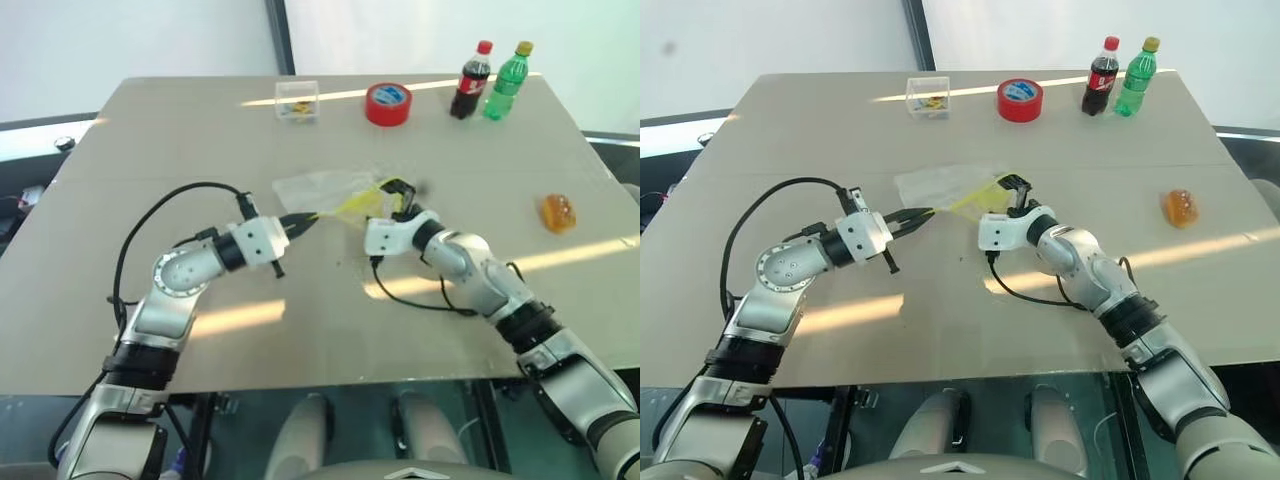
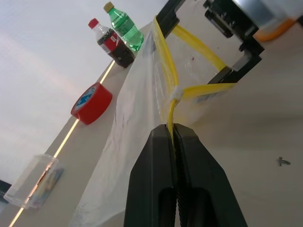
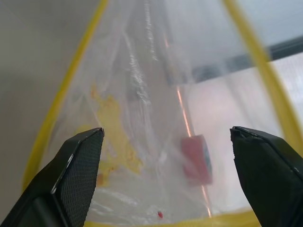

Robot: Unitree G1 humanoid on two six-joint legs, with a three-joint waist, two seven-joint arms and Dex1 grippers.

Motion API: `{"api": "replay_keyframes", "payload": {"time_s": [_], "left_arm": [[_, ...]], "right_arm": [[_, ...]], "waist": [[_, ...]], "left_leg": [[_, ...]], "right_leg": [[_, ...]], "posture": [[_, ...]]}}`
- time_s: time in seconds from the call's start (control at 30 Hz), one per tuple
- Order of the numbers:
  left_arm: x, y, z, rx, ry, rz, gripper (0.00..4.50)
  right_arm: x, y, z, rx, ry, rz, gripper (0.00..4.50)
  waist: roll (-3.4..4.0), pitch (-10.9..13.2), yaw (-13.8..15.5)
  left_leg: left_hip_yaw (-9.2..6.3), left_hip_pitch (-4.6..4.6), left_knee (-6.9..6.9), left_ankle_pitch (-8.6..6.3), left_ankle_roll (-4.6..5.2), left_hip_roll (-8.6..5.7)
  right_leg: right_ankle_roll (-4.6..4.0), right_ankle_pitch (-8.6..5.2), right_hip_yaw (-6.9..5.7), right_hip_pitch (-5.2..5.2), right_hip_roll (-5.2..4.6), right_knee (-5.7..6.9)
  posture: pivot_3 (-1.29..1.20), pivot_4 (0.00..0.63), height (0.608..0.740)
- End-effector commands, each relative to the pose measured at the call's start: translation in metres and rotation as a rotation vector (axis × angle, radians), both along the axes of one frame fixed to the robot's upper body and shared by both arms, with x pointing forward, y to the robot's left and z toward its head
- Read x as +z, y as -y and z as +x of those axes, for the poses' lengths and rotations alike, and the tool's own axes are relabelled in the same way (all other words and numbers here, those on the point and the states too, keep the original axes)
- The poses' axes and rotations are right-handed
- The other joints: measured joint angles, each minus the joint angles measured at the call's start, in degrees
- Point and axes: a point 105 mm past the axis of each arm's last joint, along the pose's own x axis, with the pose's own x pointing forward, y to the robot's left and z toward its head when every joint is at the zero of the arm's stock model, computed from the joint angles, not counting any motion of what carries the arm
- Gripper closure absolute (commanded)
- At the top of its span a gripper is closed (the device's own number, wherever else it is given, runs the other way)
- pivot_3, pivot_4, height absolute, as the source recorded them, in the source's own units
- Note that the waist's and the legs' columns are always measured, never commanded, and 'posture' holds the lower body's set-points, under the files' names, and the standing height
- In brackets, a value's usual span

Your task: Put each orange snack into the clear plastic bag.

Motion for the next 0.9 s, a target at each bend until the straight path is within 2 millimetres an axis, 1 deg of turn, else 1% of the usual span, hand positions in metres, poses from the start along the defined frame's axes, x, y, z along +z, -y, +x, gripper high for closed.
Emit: {"api": "replay_keyframes", "payload": {"time_s": [0.03,0.17,0.27,0.4,0.47,0.57,0.63,0.7,0.73,0.77,0.83,0.9], "left_arm": [[0.016,-0.007,0.004,0.046,0.052,-0.022,4.5],[0.014,-0.009,0.007,0.055,0.039,-0.033,4.5],[0.012,-0.009,0.009,0.052,0.033,-0.037,4.5],[0.011,-0.008,0.01,0.04,0.027,-0.04,4.5],[0.011,-0.008,0.01,0.037,0.026,-0.04,4.5],[0.011,-0.007,0.01,0.03,0.023,-0.044,4.5],[0.01,-0.007,0.01,0.025,0.015,-0.053,4.5],[0.01,-0.007,0.01,0.022,0.011,-0.054,4.5],[0.01,-0.006,0.01,0.02,0.01,-0.055,4.5],[0.01,-0.006,0.009,0.02,0.007,-0.058,4.5],[0.01,-0.006,0.009,0.018,0.005,-0.059,4.5],[0.01,-0.006,0.009,0.015,0.005,-0.059,4.5]], "right_arm": [[0.029,0.022,-0.014,-0.045,-0.068,0.179,0.04],[0.025,0.049,-0.04,-0.102,-0.281,0.318,0.04],[0.013,0.07,-0.054,-0.185,-0.44,0.414,0.04],[-0.007,0.1,-0.057,-0.338,-0.572,0.521,0.04],[-0.015,0.108,-0.056,-0.38,-0.616,0.557,0.04],[-0.034,0.121,-0.058,-0.435,-0.69,0.566,0.04],[-0.043,0.125,-0.059,-0.45,-0.716,0.558,0.04],[-0.047,0.127,-0.06,-0.453,-0.732,0.565,0.61],[-0.047,0.127,-0.06,-0.451,-0.737,0.572,0.76],[-0.046,0.127,-0.06,-0.445,-0.739,0.573,1.27],[-0.044,0.126,-0.059,-0.437,-0.732,0.579,2.08],[-0.038,0.123,-0.058,-0.419,-0.713,0.584,3.18]], "waist": [[0.0,0.0,0.5],[0.0,0.0,0.7],[0.0,0.0,0.8],[0.0,0.0,0.7],[0.0,0.0,0.6],[0.0,0.0,0.6],[0.0,0.0,0.7],[-0.01,0.0,0.7],[-0.02,0.0,0.7],[-0.02,0.0,0.7],[-0.02,0.0,0.7],[-0.02,0.0,0.7]], "left_leg": [[-0.02,-0.02,0.01,-0.08,0.13,0.01],[-0.09,-0.03,0.09,-0.09,0.15,0.0],[-0.13,-0.02,0.15,-0.09,0.16,0.0],[-0.13,0.01,0.24,-0.09,0.16,-0.01],[-0.12,0.03,0.25,-0.09,0.16,-0.02],[-0.12,0.04,0.25,-0.09,0.16,-0.01],[-0.12,0.03,0.26,-0.09,0.16,-0.01],[-0.1,0.03,0.29,-0.09,0.16,-0.02],[-0.1,0.04,0.29,-0.09,0.16,-0.02],[-0.13,0.03,0.31,-0.09,0.16,-0.02],[-0.14,0.03,0.31,-0.09,0.16,-0.02],[-0.14,0.03,0.31,-0.09,0.16,-0.02]], "right_leg": [[0.0,0.0,-0.01,0.0,0.0,0.0],[0.0,0.0,-0.07,0.07,0.0,0.0],[0.0,0.0,-0.1,0.11,0.0,0.05],[0.0,-0.01,-0.11,0.12,0.01,0.17],[0.0,-0.01,-0.1,0.11,0.01,0.22],[0.0,-0.01,-0.1,0.11,0.02,0.25],[0.0,-0.01,-0.1,0.11,0.01,0.23],[0.01,-0.01,-0.08,0.12,-0.03,0.24],[0.01,-0.01,-0.09,0.13,-0.03,0.24],[0.01,-0.01,-0.11,0.15,-0.02,0.24],[0.01,-0.01,-0.12,0.14,-0.02,0.25],[0.01,-0.01,-0.12,0.14,-0.02,0.25]], "posture": [[0.0,0.15,0.74],[0.0,0.15,0.74],[0.0,0.15,0.74],[0.0,0.15,0.74],[0.0,0.15,0.74],[0.0,0.15,0.74],[0.0,0.15,0.74],[0.0,0.15,0.74],[0.0,0.15,0.74],[0.0,0.15,0.74],[0.0,0.15,0.74],[0.0,0.15,0.74]]}}
